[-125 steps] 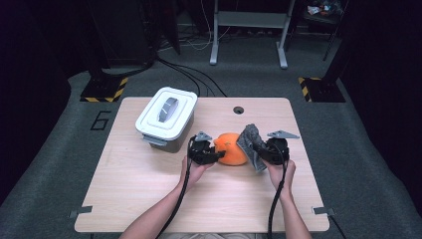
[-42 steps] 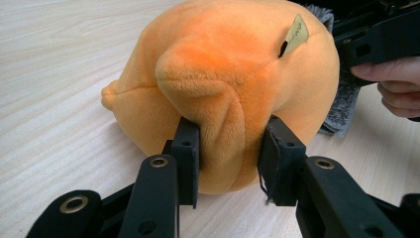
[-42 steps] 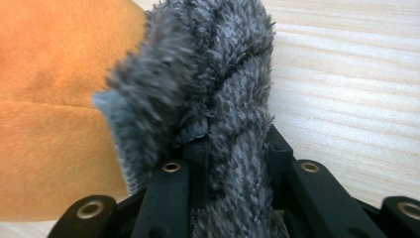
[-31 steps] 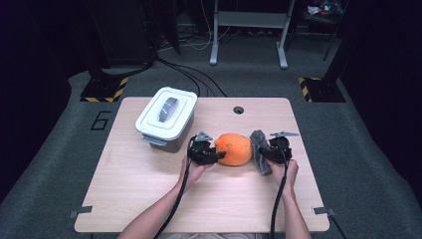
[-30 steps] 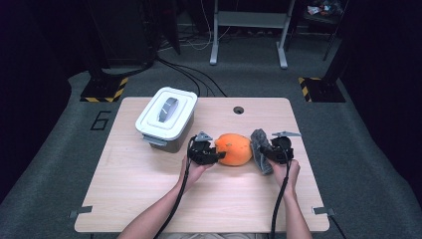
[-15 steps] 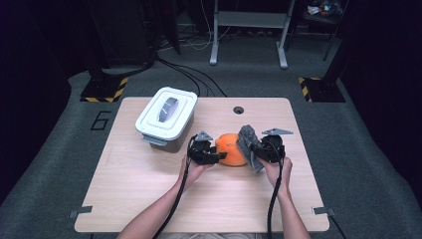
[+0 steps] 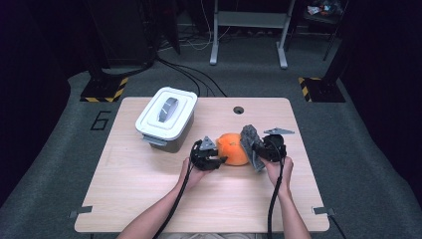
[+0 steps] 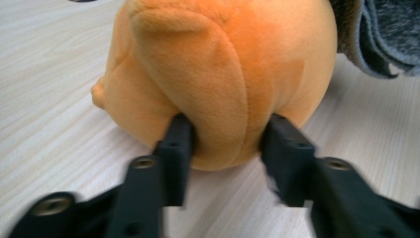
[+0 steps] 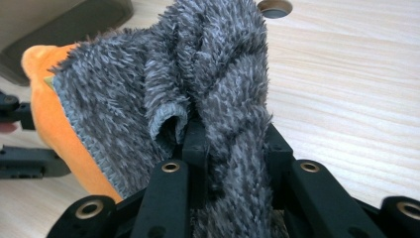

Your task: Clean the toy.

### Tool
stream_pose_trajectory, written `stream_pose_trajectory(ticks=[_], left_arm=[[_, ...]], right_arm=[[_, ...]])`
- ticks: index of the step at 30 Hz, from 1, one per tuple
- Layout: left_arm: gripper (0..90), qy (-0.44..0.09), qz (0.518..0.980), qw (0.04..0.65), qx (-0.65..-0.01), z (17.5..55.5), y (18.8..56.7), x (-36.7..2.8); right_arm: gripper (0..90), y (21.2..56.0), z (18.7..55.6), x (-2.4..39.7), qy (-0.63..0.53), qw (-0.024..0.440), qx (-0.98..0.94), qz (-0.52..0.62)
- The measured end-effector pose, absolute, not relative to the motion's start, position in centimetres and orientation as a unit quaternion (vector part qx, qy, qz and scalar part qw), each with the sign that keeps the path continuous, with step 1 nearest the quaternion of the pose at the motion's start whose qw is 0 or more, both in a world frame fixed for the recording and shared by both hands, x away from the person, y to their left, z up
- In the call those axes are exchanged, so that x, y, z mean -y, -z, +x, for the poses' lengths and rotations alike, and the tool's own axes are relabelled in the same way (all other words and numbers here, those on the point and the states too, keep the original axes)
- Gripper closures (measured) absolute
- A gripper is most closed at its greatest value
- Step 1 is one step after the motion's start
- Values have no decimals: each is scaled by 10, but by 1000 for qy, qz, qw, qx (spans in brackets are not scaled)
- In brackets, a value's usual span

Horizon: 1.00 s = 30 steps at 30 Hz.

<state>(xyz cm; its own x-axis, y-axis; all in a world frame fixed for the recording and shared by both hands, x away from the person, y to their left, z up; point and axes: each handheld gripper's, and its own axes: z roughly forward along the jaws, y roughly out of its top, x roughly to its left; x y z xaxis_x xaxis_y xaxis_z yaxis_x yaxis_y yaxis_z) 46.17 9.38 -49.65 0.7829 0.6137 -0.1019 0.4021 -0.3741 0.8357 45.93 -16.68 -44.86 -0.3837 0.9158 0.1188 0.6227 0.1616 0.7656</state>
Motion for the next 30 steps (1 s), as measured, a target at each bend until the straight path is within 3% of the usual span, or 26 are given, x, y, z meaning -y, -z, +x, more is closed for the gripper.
stream_pose_trajectory(ticks=[3,15,30], left_arm=[[700,-104,817,466,-322,462,494,-94],[728,-3,789,496,-363,462,484,-90],[724,6,786,491,-376,468,488,-91]], right_arm=[[709,447,457,169,-389,190,-735,522],[708,418,432,144,-416,215,-751,466],[706,420,436,109,-363,260,-782,435]])
